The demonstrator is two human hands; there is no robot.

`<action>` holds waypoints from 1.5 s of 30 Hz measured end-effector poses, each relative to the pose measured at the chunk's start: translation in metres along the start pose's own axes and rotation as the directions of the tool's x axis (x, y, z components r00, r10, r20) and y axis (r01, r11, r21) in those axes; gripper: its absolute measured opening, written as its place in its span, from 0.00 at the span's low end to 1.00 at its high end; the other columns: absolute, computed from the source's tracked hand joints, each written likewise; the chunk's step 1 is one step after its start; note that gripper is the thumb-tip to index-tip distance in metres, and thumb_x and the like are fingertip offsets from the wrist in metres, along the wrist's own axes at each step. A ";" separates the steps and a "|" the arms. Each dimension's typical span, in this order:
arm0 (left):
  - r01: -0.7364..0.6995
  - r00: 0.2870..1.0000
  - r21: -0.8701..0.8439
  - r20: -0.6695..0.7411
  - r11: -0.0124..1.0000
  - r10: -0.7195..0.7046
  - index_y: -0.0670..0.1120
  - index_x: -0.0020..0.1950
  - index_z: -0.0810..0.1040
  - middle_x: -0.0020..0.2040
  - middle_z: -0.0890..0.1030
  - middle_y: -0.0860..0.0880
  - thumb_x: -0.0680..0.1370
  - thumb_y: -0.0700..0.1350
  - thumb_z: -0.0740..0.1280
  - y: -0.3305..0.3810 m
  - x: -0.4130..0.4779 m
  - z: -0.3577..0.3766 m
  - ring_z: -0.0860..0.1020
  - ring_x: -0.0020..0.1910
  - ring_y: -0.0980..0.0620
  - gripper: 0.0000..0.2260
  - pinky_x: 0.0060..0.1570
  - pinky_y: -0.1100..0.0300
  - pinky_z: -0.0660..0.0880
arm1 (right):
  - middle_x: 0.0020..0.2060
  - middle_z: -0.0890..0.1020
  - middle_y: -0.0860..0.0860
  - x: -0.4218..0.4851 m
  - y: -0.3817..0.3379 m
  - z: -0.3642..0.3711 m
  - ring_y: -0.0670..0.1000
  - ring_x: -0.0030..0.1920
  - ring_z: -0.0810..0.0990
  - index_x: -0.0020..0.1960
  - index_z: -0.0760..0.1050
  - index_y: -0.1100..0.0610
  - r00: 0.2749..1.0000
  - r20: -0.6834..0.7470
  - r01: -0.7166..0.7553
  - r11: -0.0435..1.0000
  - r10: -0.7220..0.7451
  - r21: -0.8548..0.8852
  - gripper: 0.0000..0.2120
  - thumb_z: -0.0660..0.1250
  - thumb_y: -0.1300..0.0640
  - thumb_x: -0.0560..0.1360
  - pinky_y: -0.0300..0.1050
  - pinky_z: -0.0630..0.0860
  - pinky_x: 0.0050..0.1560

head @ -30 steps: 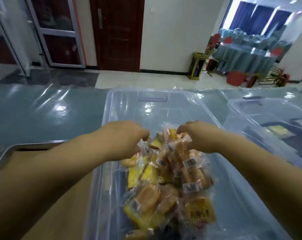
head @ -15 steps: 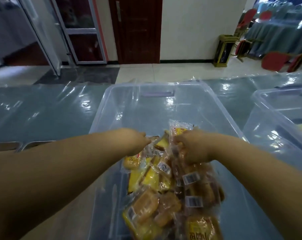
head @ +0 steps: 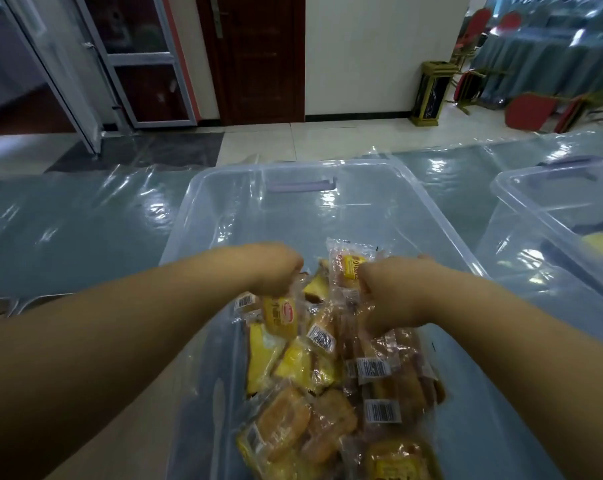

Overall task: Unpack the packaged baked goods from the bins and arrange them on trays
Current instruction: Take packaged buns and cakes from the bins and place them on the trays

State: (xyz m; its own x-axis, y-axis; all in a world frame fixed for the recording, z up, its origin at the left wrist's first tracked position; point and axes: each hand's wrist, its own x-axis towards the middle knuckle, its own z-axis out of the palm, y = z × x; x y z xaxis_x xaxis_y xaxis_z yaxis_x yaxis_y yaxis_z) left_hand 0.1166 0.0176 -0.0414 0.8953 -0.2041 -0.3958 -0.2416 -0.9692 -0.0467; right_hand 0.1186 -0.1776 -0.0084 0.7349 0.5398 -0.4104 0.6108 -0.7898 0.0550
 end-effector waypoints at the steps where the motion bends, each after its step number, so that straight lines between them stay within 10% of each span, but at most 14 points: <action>1: 0.007 0.999 -0.089 -0.037 0.996 -0.010 0.48 0.42 0.69 0.41 0.73 0.50 0.76 0.40 0.61 -0.002 0.000 -0.007 0.69 0.38 0.51 0.04 0.33 0.59 0.64 | 0.37 0.73 0.46 -0.001 0.002 -0.001 0.48 0.38 0.72 0.45 0.68 0.51 1.000 0.000 -0.016 1.000 0.016 0.000 0.20 0.72 0.41 0.65 0.45 0.67 0.40; 10: -0.103 0.970 -0.373 -0.244 0.922 0.010 0.52 0.43 0.74 0.41 0.73 0.55 0.75 0.48 0.68 0.003 0.023 -0.046 0.73 0.41 0.53 0.04 0.41 0.57 0.72 | 0.30 0.75 0.46 -0.004 0.014 0.000 0.45 0.30 0.74 0.41 0.75 0.52 0.996 0.028 -0.087 0.996 0.087 -0.008 0.23 0.72 0.34 0.59 0.40 0.69 0.29; 26: 0.002 0.994 -0.532 -0.090 0.847 -0.059 0.47 0.62 0.72 0.55 0.77 0.47 0.68 0.47 0.75 0.023 0.059 -0.027 0.76 0.52 0.46 0.24 0.48 0.55 0.75 | 0.35 0.74 0.47 -0.002 0.010 -0.004 0.50 0.39 0.75 0.44 0.72 0.52 0.993 0.098 -0.061 0.998 0.063 -0.016 0.25 0.71 0.33 0.63 0.45 0.74 0.42; 32: -0.008 0.977 -0.508 -0.188 0.861 -0.102 0.50 0.46 0.78 0.45 0.78 0.51 0.70 0.46 0.74 0.018 0.034 -0.036 0.76 0.44 0.51 0.08 0.37 0.60 0.70 | 0.36 0.73 0.47 -0.007 0.005 -0.005 0.50 0.39 0.74 0.49 0.75 0.53 0.996 0.033 -0.086 0.996 0.086 0.005 0.26 0.73 0.35 0.61 0.46 0.72 0.40; 39: -0.036 0.834 -0.498 -0.492 0.866 -0.249 0.52 0.36 0.76 0.37 0.76 0.55 0.73 0.43 0.71 0.005 -0.043 -0.049 0.77 0.39 0.52 0.07 0.38 0.58 0.75 | 0.34 0.68 0.43 -0.028 -0.004 -0.026 0.51 0.38 0.68 0.45 0.65 0.46 0.973 -0.179 -0.140 0.990 0.142 0.023 0.21 0.69 0.37 0.63 0.62 0.64 0.57; 45: -0.106 0.626 -0.608 -0.656 0.787 -0.423 0.51 0.38 0.76 0.37 0.79 0.53 0.74 0.46 0.70 -0.009 -0.131 -0.045 0.78 0.37 0.57 0.06 0.36 0.58 0.75 | 0.36 0.69 0.42 -0.060 -0.024 -0.048 0.44 0.35 0.68 0.49 0.65 0.46 0.863 -0.496 -0.006 0.984 0.095 0.178 0.22 0.70 0.37 0.64 0.41 0.63 0.34</action>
State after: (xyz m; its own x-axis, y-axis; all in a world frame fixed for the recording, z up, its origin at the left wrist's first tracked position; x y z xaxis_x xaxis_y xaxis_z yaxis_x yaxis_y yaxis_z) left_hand 0.0184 0.0464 0.0517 0.9077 0.1918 0.3733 -0.0572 -0.8247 0.5627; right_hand 0.0742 -0.1774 0.0585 0.8385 0.5353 0.1020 0.5442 -0.8323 -0.1059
